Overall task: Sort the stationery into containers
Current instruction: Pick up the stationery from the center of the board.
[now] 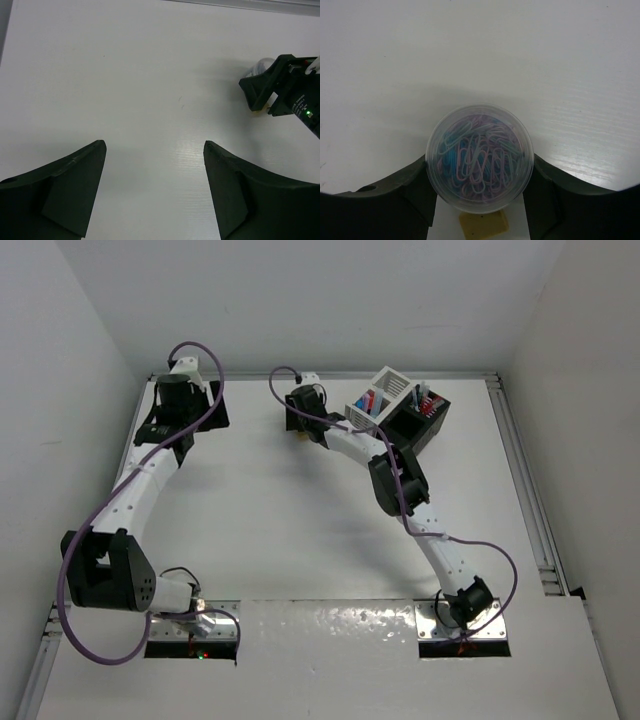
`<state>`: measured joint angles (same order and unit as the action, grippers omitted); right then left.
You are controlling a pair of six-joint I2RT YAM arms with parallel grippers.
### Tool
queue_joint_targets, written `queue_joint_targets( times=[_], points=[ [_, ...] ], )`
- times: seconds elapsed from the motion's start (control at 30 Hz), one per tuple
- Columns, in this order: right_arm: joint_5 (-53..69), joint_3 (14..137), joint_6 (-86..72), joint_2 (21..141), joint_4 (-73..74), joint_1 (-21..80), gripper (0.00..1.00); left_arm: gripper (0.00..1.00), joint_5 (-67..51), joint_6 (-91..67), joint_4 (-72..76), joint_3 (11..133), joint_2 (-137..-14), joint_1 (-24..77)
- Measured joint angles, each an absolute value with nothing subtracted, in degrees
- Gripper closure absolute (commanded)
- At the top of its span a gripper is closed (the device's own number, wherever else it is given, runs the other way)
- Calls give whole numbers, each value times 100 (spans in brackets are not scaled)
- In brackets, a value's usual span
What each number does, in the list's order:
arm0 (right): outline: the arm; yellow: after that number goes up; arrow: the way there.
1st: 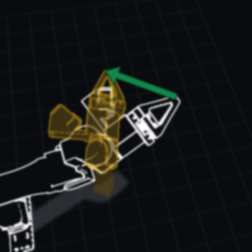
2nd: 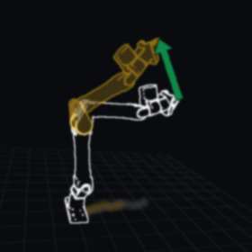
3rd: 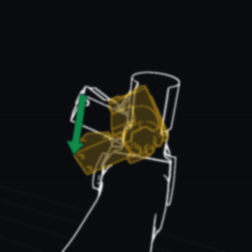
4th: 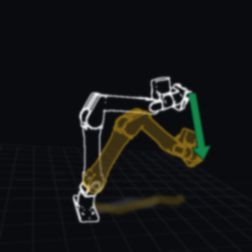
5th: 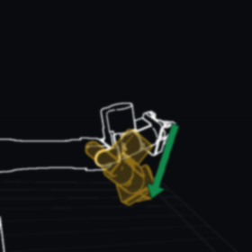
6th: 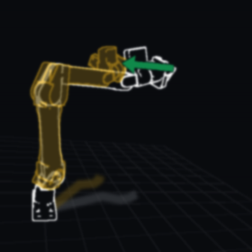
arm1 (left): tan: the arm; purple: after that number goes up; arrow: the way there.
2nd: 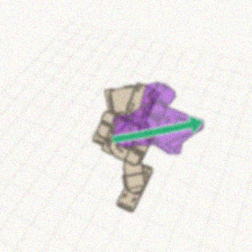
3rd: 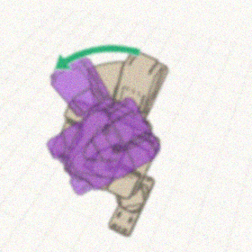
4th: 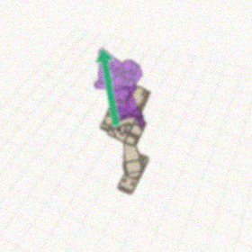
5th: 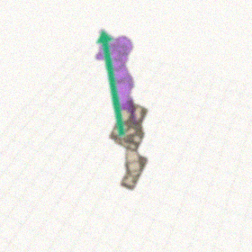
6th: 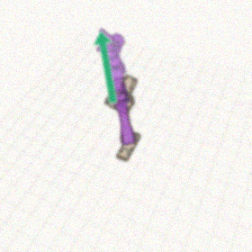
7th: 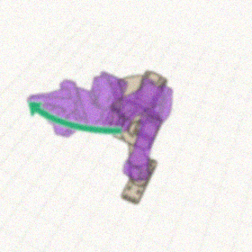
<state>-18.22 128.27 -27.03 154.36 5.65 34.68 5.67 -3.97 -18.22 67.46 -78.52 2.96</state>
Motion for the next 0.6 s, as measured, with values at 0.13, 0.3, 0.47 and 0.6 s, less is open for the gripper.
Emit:
queue_joint_targets(
  times=[0.13,0.3,0.47,0.6],
  points=[
    [-1638,12715,-2541,15426,296,3474,98,23,517,-451,-1822,6746,-7902,285],
    [-1271,12532,-2220,15144,130,3503,100,24,419,-464,-1822,6746,-7940,285],
    [-731,12025,-2119,13928,-69,3415,100,24,357,-484,-1826,6746,-7966,285],
    [-425,11928,-2137,12792,-185,3050,100,24,283,-506,-1820,6746,-7979,259]
  ],
)
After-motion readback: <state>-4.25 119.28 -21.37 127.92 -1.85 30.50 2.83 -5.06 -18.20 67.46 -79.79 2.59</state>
